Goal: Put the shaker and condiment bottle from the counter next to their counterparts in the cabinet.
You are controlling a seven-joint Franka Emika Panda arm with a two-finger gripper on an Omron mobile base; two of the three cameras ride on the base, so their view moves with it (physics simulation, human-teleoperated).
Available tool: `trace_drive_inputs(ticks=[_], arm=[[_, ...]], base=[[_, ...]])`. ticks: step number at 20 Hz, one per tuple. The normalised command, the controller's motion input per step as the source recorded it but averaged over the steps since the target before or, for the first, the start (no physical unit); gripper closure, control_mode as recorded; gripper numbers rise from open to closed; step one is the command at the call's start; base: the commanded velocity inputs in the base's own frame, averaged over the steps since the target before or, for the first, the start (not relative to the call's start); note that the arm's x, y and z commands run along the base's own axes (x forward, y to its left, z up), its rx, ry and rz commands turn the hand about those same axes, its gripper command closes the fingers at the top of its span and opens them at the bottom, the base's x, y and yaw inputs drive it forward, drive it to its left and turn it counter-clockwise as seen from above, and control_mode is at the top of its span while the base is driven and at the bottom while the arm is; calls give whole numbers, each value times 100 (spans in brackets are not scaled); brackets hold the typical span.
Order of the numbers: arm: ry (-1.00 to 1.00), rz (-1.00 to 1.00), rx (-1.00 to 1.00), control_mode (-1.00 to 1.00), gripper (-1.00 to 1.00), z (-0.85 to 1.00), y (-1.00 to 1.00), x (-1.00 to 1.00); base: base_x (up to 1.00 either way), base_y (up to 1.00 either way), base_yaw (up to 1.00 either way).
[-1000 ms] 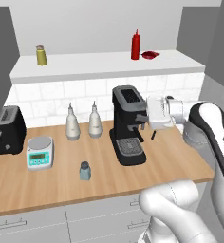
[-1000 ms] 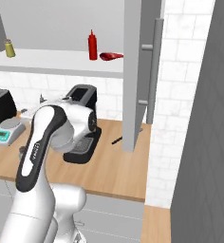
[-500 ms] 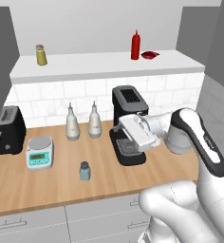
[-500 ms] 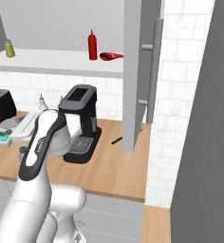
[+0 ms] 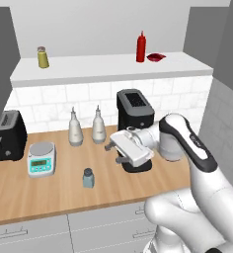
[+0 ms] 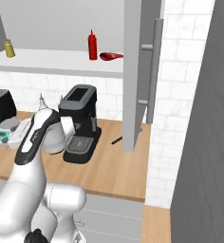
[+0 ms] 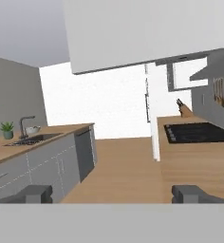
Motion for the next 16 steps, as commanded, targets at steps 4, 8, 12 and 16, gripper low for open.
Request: trace_drive_inputs(ticks=[4,8,12,16], arm=[[6,12,-20,-100,-100,-49,33,0],[0,12,-2,-100,-100,-26,38,0],[0,14,-17,-100,-100,-63,14,0],[0,3,-12,-100,-100,-27,0,0]], base=[[0,0,0],[0,0,0],[0,0,0],[0,0,0]])
